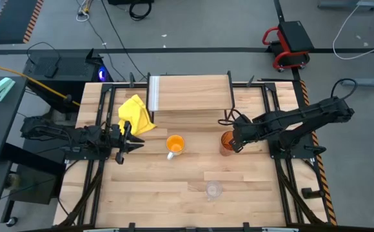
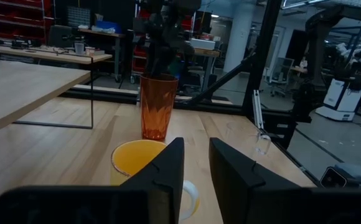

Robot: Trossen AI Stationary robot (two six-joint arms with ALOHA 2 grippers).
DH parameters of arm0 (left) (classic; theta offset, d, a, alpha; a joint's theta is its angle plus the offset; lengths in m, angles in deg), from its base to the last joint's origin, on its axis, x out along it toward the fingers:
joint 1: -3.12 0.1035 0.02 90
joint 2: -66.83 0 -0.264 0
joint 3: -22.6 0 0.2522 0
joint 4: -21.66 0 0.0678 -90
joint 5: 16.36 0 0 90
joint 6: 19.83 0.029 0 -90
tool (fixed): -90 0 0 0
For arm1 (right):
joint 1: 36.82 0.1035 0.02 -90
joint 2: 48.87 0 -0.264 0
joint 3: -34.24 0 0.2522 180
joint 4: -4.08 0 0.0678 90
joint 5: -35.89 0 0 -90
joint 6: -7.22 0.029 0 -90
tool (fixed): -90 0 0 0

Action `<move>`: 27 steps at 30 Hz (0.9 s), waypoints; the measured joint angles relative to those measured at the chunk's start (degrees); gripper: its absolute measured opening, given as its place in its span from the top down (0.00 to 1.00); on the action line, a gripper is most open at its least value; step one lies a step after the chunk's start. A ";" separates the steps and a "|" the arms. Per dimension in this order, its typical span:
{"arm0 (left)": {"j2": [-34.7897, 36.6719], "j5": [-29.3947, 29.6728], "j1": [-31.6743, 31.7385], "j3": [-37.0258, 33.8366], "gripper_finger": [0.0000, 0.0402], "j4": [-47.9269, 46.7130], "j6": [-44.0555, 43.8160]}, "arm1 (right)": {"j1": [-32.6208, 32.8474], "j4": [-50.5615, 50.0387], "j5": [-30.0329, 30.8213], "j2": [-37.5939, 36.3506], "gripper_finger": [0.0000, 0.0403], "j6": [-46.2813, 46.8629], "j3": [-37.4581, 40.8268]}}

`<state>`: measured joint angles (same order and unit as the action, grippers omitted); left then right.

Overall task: Stack small to large cups/mugs on shelf
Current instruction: Put the brown cup on the shelf

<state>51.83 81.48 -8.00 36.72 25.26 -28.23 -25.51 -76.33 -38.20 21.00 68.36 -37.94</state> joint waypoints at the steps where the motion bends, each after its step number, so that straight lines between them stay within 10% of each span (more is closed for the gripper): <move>1: 0.00 0.02 0.00 0.00 0.80 -0.12 0.00 | 0.00 0.00 -0.30 0.50 0.80 -0.25 0.00; 27: 0.00 0.02 0.02 0.00 0.81 -0.17 0.00 | -4.28 0.12 -0.97 2.67 0.92 -4.06 0.00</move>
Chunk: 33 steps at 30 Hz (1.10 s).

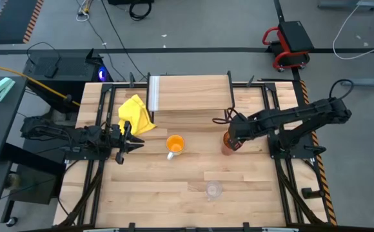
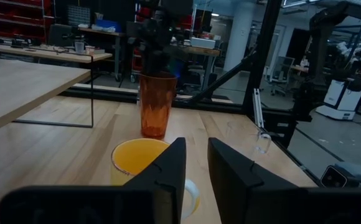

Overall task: Stack small to large cups/mugs on shelf
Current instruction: Put the brown cup on the shelf

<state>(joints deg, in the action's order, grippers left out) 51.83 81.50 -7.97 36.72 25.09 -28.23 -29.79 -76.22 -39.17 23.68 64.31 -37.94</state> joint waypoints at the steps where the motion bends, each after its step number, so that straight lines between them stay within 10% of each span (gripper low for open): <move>1: 0.00 0.00 0.00 0.00 0.81 0.02 0.00 | -0.32 0.20 -0.10 -0.01 0.94 -0.59 -0.07; 33: 0.00 0.00 -0.02 0.00 0.82 0.02 0.00 | -5.48 -7.26 7.18 0.73 0.98 -20.80 -28.97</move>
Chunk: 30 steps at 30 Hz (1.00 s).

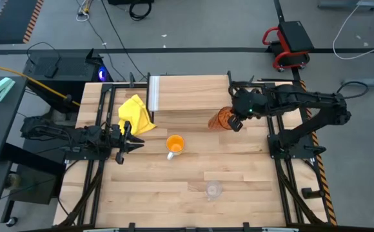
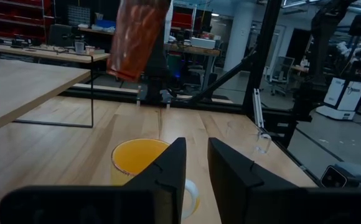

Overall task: Stack small to large cups/mugs on shelf
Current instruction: Put the brown cup on the shelf

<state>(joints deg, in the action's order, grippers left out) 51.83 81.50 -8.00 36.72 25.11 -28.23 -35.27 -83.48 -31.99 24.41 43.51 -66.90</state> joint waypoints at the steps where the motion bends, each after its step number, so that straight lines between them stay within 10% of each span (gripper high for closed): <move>1: 0.02 0.00 0.02 0.00 0.81 -0.02 0.02 | -0.35 0.00 0.35 0.33 0.98 -0.99 -0.38; 30: 0.00 1.53 0.01 0.01 0.80 0.07 0.09 | -24.91 -15.68 -4.74 26.15 0.98 -16.50 -38.65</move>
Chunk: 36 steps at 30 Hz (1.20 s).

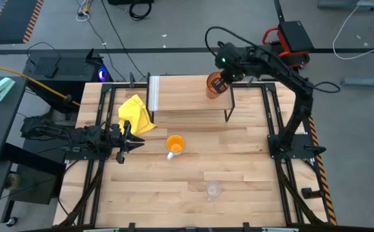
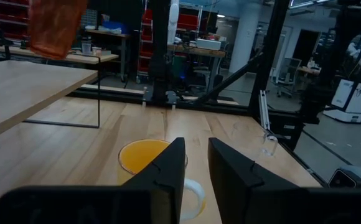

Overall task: Stack small to large cups/mugs on shelf
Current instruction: Put the brown cup on the shelf

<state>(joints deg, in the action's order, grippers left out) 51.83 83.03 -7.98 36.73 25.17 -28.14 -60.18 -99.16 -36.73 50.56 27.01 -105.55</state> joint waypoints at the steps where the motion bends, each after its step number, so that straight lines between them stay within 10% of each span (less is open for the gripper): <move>1: 0.02 0.00 0.00 0.00 0.80 0.00 0.02 | -1.07 -0.15 -0.84 0.68 0.99 -0.52 -0.81; 18: 0.01 0.54 0.01 -0.01 0.82 3.15 7.41 | -16.55 -0.56 -12.70 3.75 0.98 -8.03 -4.71; 36: 0.00 1.99 0.03 0.00 0.82 3.80 8.11 | -16.24 -0.54 -15.11 5.59 0.98 -8.44 -3.02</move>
<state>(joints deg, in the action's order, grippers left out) 51.83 85.02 -7.95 36.73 28.98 -20.03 -76.42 -99.70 -51.84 56.15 18.57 -108.58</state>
